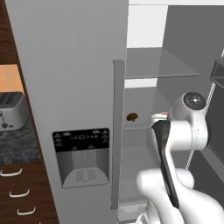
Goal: Place one mushroom and one steak in each tupperware on the nearby counter, to pack two identical lunches.
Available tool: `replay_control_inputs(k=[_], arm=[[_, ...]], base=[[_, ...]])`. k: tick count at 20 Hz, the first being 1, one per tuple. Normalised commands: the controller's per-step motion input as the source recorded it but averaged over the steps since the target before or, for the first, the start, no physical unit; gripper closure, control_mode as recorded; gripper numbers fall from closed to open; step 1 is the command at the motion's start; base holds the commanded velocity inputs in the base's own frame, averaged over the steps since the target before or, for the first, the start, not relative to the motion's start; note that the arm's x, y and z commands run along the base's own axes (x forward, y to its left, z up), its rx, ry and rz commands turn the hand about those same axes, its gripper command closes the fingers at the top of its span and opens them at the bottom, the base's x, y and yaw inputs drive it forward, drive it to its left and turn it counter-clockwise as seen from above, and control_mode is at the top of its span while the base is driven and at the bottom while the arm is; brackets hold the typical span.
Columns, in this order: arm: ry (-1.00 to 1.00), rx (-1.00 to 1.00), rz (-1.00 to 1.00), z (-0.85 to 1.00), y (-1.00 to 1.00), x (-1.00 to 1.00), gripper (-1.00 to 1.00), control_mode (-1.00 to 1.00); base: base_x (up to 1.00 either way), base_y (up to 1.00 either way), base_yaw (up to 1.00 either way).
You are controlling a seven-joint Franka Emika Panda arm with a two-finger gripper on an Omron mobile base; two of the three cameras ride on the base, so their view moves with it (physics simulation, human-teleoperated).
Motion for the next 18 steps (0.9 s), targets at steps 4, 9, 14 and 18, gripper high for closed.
replay_control_inputs(k=[4, 9, 14, 18], arm=[[-0.05, 0.0, 0.0, 0.02, 0.03, -0.86, 1.0, -1.0], [-0.02, 0.0, 0.0, -0.08, 0.0, -0.43, 1.0, -1.0], [0.0, 0.0, 0.01, 0.0, 0.05, -0.13, 1.0, -1.0], [0.0, 0.0, 0.04, 0.0, 0.2, -0.34, 1.0, 1.0]], base=[[0.0, 0.0, 0.0], [0.0, 0.0, 0.0], [0.0, 0.0, 0.0], [-0.38, 0.26, 0.06]])
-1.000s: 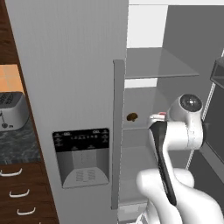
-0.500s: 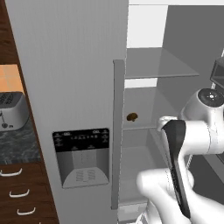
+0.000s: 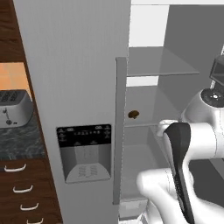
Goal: Place one mushroom and one steak in each tupperware on the nearby counter, to pack two identical lunches.
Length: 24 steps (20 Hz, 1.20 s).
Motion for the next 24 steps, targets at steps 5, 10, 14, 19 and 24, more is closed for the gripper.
replay_control_inputs(k=[5, 10, 14, 19, 24], arm=[[0.0, 0.0, 0.0, 0.0, 0.0, 0.0, 1.0, 1.0], [0.0, 0.0, 0.0, 0.0, 0.0, 0.0, 1.0, 1.0], [0.0, 0.0, 0.0, 0.0, 0.0, 0.0, 1.0, 1.0], [0.0, 0.0, 0.0, 0.0, 0.0, 0.0, 1.0, 1.0], [0.0, 0.0, 0.0, 0.0, 0.0, 0.0, 1.0, 1.0]], base=[[-0.69, 0.86, 0.08], [-0.17, 1.0, 0.01], [-0.01, 1.0, 0.0], [0.04, 1.0, -0.05], [0.35, 1.0, -0.1]])
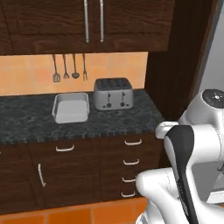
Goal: Place one mushroom and one steak in each tupperware on the nearby counter, to pack two identical lunches.
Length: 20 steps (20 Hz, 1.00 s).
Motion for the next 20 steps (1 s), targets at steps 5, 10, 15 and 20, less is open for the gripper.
replay_control_inputs(k=[5, 10, 15, 20], arm=[[0.0, 0.0, 0.0, 0.0, 0.0, 0.0, 1.0, 1.0], [0.0, 0.0, 0.0, 0.0, 0.0, 0.0, 1.0, 1.0], [0.0, 0.0, 0.0, 0.0, 0.0, 0.0, 1.0, 1.0], [0.0, 0.0, 0.0, 0.0, 0.0, 0.0, 1.0, 1.0]], base=[[0.67, 1.0, -0.1], [0.68, 0.7, -0.08], [0.49, 0.28, -0.07], [0.51, 0.45, -0.07]])
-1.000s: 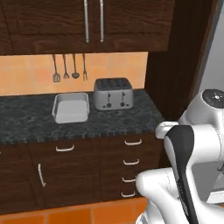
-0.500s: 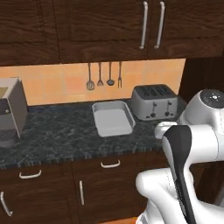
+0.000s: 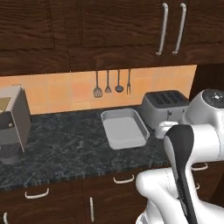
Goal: Place one mushroom and one steak in each tupperware on the nearby counter, to pack two identical lunches.
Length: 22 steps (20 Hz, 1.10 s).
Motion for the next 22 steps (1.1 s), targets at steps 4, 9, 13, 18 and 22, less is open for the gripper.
replay_control_inputs(k=[4, 9, 13, 18, 22], arm=[[0.0, 0.0, 0.0, 0.0, 0.0, 0.0, 1.0, 1.0], [0.0, 0.0, 0.0, 0.0, 0.0, 0.0, 1.0, 1.0], [0.0, 0.0, 0.0, 0.0, 0.0, 0.0, 1.0, 1.0], [0.0, 0.0, 0.0, -0.06, 0.0, 0.3, 1.0, -1.0], [0.0, 0.0, 0.06, -0.23, -0.12, 0.72, 1.0, -1.0]], base=[[0.46, 0.83, -0.04], [0.52, 0.38, -0.01], [0.54, 0.11, 0.0], [0.18, 0.0, 0.0], [0.0, 0.0, 0.0]])
